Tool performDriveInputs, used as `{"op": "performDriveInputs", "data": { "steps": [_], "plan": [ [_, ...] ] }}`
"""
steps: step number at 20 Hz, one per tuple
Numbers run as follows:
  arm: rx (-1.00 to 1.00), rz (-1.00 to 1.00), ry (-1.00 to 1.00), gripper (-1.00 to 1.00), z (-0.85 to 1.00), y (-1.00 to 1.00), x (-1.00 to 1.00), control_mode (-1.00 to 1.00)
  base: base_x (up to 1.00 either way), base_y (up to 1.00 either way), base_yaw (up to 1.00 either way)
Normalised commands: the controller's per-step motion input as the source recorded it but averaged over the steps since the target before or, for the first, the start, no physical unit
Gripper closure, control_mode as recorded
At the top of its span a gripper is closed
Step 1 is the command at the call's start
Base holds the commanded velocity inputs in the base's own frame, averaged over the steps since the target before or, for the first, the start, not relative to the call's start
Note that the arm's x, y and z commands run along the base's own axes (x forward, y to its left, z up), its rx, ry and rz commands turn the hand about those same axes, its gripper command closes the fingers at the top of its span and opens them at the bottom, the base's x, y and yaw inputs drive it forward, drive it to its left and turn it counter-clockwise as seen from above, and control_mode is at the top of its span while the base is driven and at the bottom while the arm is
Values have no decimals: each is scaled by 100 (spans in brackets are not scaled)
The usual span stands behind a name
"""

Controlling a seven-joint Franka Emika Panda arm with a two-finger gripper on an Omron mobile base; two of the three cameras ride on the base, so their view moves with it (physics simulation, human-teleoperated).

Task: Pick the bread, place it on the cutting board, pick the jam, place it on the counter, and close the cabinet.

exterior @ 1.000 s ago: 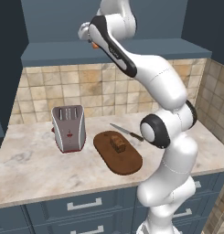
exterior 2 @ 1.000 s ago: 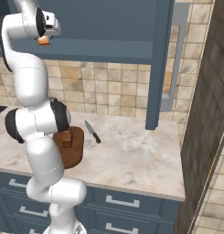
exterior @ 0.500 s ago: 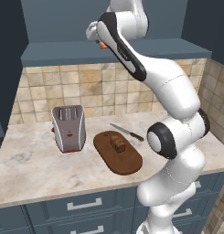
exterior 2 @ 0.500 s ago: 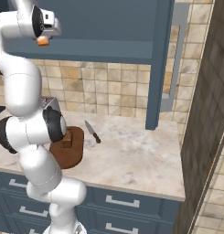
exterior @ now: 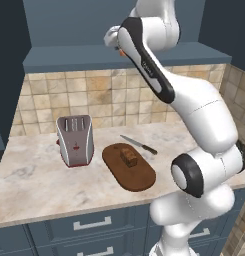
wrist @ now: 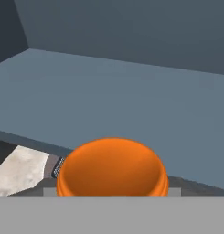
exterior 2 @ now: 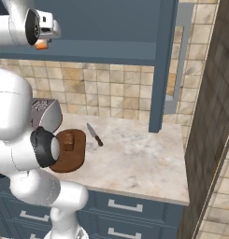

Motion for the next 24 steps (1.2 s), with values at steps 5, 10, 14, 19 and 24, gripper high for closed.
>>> {"op": "performDriveInputs", "data": {
  "steps": [5,10,14,19,24],
  "plan": [
    [2,0,-6,100,-1,-28,-63,-100,0,0,0],
    [2,0,-6,100,-3,-25,-63,-100,0,0,0],
    [1,0,-5,100,-8,-24,-62,-100,0,0,0],
    [0,0,-4,100,-11,-24,-56,-100,0,0,0],
    [0,0,-1,100,-13,-24,-49,-100,0,0,0]
  ]
}}
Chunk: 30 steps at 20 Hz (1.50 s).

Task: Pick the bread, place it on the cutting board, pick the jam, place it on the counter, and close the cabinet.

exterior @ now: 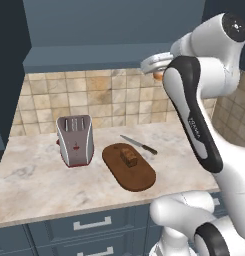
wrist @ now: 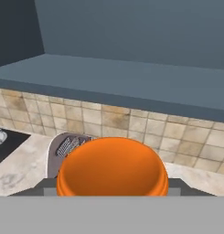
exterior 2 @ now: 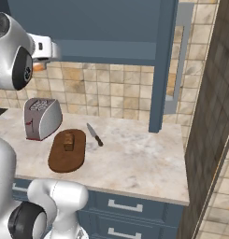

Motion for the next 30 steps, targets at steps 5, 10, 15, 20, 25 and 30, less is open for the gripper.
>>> {"op": "performDriveInputs", "data": {
  "steps": [5,10,15,20,25,30],
  "plan": [
    [0,0,-2,100,-21,-28,-46,-100,0,0,0],
    [0,0,0,100,-26,-22,-36,-100,0,0,0],
    [0,-1,0,100,-23,-18,-21,-100,0,0,0],
    [0,-4,0,100,-17,-26,-20,-100,0,0,0],
    [0,-6,0,100,-14,-27,-15,-100,0,0,0],
    [0,-6,0,100,-13,-31,-9,-100,0,0,0]
  ]
}}
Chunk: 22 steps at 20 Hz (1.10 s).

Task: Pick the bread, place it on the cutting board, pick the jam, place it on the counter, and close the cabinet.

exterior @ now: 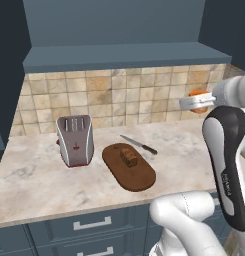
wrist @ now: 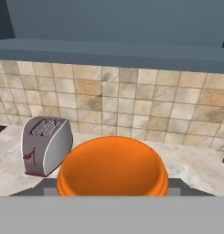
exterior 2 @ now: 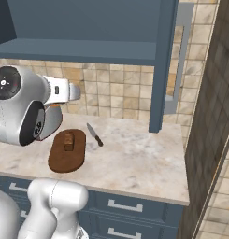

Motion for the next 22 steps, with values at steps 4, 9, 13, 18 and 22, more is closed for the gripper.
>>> {"op": "performDriveInputs", "data": {
  "steps": [4,9,13,18,22],
  "plan": [
    [0,-5,0,100,-13,-36,-9,-100,0,0,0],
    [0,-3,0,100,-19,-32,-7,-100,0,0,0],
    [0,-3,0,100,-26,-26,-7,-100,0,0,0],
    [0,-2,0,100,-31,-18,-2,-100,0,0,0],
    [0,-3,0,100,-30,-14,0,-100,0,0,0]
  ]
}}
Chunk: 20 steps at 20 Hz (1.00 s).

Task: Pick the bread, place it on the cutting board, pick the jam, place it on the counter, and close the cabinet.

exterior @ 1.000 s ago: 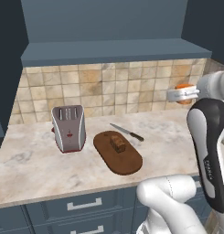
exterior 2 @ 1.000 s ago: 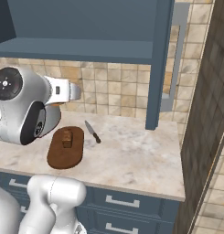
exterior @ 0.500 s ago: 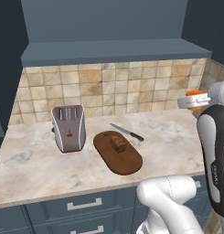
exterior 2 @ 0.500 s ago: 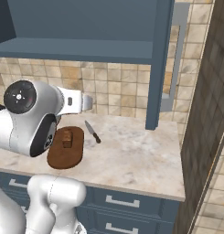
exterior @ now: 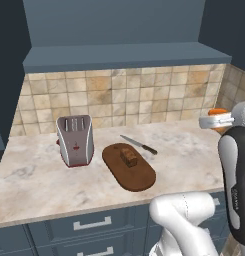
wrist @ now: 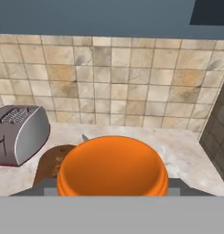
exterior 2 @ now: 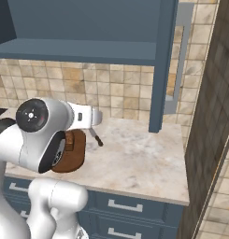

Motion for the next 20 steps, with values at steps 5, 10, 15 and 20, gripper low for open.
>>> {"op": "performDriveInputs", "data": {
  "steps": [5,10,15,20],
  "plan": [
    [0,-3,0,100,-32,-9,0,-100,0,0,0],
    [0,-4,0,100,-33,-9,0,-100,0,0,0],
    [0,-3,0,100,-29,-13,0,-100,0,0,0],
    [0,-1,0,100,-29,-13,0,-100,0,0,0]
  ]
}}
